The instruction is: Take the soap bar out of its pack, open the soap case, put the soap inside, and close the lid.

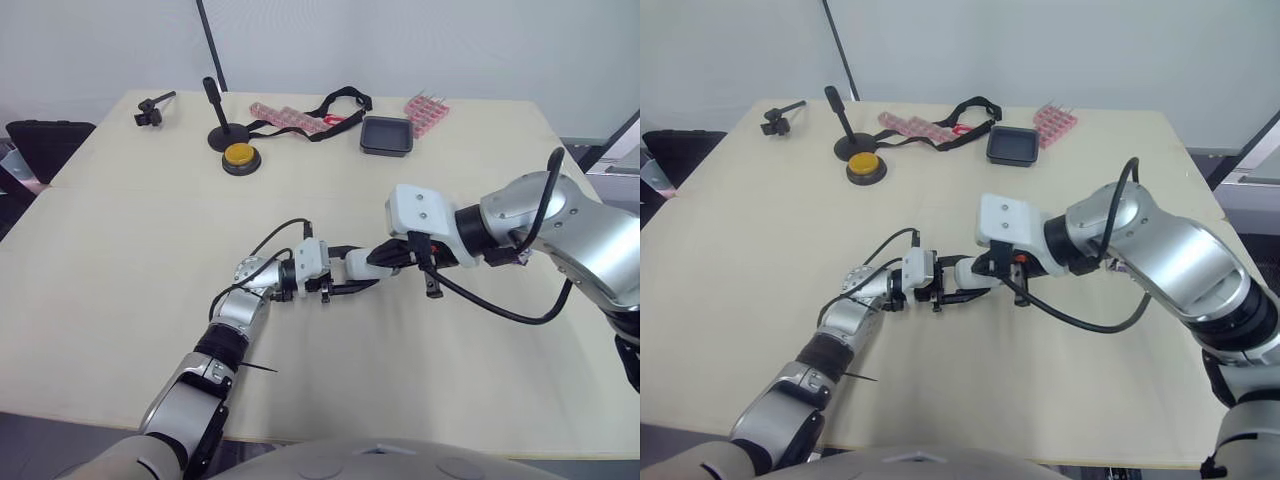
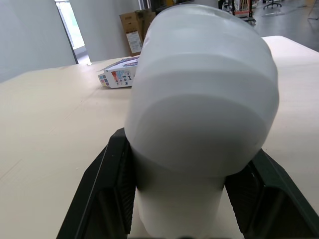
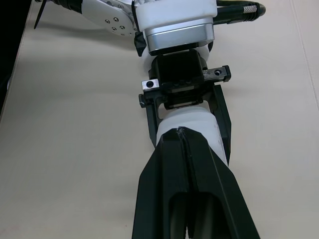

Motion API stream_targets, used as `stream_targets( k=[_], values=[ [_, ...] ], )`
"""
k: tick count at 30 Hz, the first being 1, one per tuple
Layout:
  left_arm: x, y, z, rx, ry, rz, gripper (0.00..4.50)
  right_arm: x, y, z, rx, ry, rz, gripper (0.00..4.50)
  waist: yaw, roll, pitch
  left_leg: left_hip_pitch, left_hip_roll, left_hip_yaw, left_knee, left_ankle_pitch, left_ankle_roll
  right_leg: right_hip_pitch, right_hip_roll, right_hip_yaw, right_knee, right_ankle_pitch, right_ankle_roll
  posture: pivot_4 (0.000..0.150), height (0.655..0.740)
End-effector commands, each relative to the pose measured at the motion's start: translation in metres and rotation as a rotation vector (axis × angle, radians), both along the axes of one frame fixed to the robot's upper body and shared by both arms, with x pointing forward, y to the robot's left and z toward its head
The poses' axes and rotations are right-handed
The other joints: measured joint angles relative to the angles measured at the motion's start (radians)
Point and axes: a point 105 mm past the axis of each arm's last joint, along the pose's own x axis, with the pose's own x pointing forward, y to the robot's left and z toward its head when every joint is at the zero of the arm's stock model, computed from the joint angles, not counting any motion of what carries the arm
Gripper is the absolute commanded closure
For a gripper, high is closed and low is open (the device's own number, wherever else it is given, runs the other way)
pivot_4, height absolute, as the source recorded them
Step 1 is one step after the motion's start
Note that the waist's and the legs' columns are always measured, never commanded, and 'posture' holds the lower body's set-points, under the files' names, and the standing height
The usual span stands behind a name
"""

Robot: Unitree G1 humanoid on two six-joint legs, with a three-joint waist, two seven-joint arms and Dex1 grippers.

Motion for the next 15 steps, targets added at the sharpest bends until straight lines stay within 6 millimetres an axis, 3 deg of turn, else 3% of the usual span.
stream_targets(
  k=[1, 15],
  values=[
    [0.001, 0.008, -0.015, 0.058, 0.041, 0.021, 2.58, 0.001, 0.004, 0.003, -0.005, -0.041, 0.011, 4.48, 0.000, 0.000, 0.000, 0.000, 0.000, 0.000, 0.000, 0.000, 0.000, 0.000, 0.000, 0.000, 0.000, 0.000, 0.000, 0.150, 0.7395],
    [0.002, 0.010, -0.015, 0.067, 0.035, 0.028, 2.58, 0.017, -0.004, -0.010, -0.076, -0.053, -0.070, 4.48, -0.001, 0.000, 0.000, 0.000, 0.000, 0.000, 0.000, -0.001, -0.002, 0.000, 0.000, 0.000, 0.000, 0.000, 0.000, 0.150, 0.7395]
  ],
)
